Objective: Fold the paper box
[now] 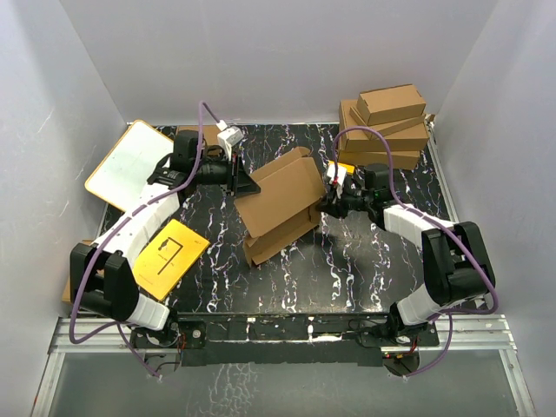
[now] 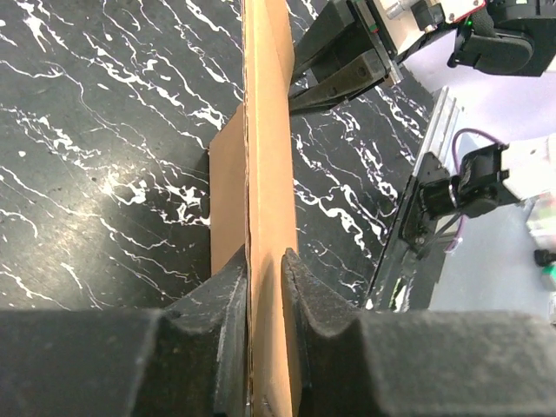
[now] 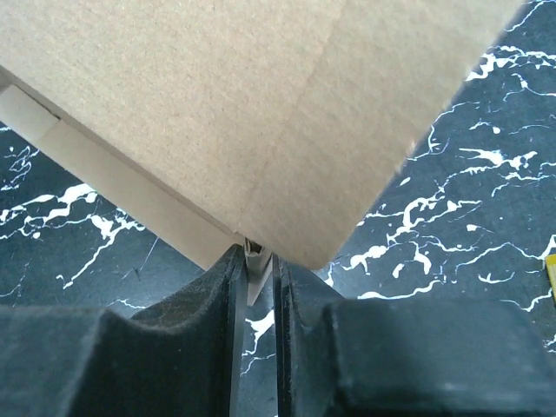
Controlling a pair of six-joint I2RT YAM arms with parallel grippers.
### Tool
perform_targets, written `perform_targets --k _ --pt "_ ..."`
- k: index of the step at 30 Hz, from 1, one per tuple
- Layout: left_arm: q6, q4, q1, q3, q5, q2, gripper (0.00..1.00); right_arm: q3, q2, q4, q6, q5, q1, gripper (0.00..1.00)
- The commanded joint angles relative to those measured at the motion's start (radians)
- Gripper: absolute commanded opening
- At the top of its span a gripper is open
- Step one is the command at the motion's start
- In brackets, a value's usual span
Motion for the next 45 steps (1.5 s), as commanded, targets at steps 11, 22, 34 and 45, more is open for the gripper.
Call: perform_targets --k 11,22,34,45 --pt "-0.278 0.166 0.053 -0.075 0.031 -0.046 0.30 0.227 -0.033 -0.364 -0.095 0.064 0.006 0.08" --pt "-0.307 0.162 0.053 -0.092 0.024 0.003 0.27 0.387 0.058 -0.592 -0.091 0.194 0.042 0.08" --pt "-0.264 0.117 0.063 -0.146 -0.038 0.050 0.00 0.439 0.130 -0.639 -0.064 0.418 0.138 0.09" --pt "-0.210 0.123 0.080 -0.216 -0.059 0.090 0.00 0.442 0.278 -0.606 -0.014 0.537 0.209 0.14"
